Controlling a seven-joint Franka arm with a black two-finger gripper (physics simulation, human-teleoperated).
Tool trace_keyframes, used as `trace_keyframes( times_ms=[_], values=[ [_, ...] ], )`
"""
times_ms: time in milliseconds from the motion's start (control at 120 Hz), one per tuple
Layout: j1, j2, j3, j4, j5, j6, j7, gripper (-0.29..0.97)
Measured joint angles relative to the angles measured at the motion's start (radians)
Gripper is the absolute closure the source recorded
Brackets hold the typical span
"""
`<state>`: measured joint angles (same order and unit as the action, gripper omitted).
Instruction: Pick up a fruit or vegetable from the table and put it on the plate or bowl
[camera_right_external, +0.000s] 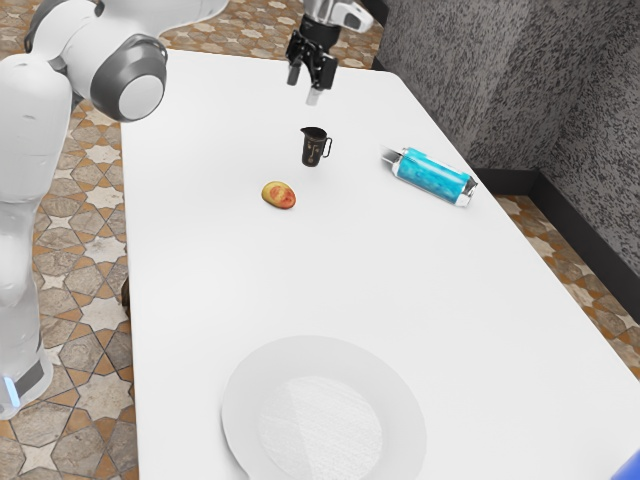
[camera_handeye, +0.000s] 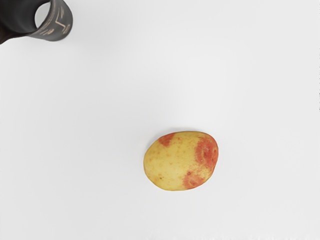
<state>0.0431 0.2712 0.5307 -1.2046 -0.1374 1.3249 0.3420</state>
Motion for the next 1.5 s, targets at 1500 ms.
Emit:
trace_keyframes(
  times_ms=[1500],
  values=[
    [0.07,0.195,-0.264,-0.071,0.05,0.329,1.093,0.0]
  ],
)
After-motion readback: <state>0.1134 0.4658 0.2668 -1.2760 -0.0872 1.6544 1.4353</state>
